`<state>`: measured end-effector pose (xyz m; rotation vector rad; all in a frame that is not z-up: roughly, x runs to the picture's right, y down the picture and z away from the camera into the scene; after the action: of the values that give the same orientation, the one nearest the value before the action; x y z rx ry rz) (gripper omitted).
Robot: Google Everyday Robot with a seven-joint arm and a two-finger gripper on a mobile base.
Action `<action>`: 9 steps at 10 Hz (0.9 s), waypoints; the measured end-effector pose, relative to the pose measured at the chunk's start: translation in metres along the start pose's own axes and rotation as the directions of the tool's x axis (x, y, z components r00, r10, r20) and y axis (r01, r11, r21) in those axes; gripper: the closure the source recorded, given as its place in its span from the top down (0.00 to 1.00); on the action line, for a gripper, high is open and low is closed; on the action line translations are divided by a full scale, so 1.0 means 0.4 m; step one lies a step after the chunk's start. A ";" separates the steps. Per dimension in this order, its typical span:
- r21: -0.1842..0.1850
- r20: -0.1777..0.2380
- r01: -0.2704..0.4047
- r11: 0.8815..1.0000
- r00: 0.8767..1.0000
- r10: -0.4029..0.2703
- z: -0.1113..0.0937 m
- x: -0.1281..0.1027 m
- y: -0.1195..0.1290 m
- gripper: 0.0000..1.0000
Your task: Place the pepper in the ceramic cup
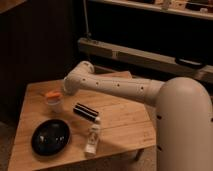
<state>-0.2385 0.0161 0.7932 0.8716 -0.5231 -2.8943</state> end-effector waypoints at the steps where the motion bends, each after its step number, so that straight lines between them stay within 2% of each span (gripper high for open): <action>1: -0.001 0.001 -0.001 1.000 1.000 0.001 -0.001 -0.002 0.000 0.46; 2: -0.002 0.001 -0.002 1.000 1.000 0.002 -0.001 -0.001 -0.001 0.50; 9: -0.008 0.010 -0.006 1.000 1.000 0.006 -0.004 -0.003 -0.007 0.50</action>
<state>-0.2367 0.0184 0.7915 0.8537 -0.5138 -2.8950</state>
